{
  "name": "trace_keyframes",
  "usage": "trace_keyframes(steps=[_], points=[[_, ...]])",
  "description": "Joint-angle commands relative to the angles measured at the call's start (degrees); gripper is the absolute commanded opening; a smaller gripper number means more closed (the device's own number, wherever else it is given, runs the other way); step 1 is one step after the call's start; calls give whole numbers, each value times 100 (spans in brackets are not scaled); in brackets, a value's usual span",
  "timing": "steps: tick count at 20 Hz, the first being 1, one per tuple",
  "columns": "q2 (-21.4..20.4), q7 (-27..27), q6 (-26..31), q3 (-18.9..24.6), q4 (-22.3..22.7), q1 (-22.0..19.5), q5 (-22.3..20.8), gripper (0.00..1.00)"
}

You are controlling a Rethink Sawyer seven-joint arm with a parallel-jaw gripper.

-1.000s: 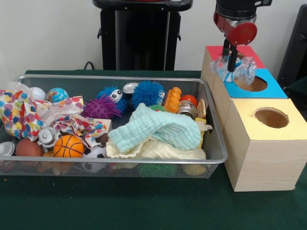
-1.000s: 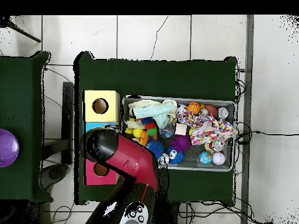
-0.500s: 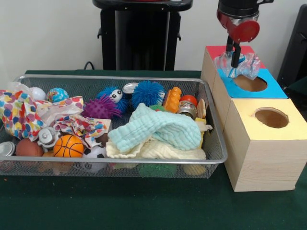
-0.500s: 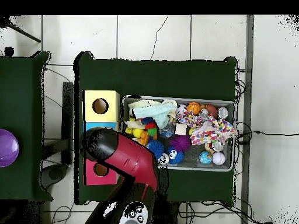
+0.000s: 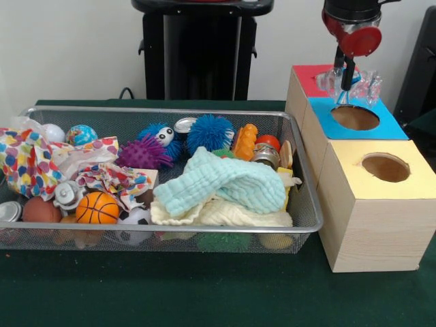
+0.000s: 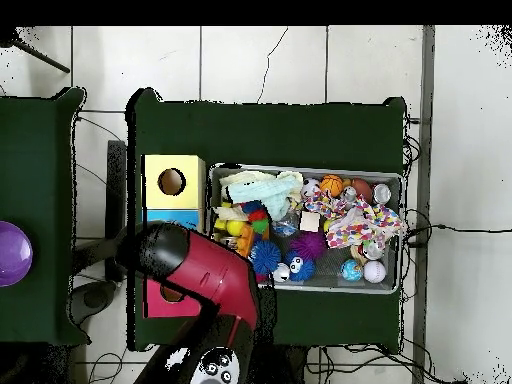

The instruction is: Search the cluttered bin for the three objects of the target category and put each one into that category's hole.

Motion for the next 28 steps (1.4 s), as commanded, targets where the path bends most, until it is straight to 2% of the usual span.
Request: trace_keyframes(steps=[1, 13, 21, 28], points=[[230, 1826, -15, 414, -46, 8, 425, 0], [454, 1413, -1006, 787, 164, -57, 970, 0], [456, 1126, -1354, 1039, 291, -163, 1172, 0], [526, 1293, -1147, 981, 216, -100, 1046, 0]])
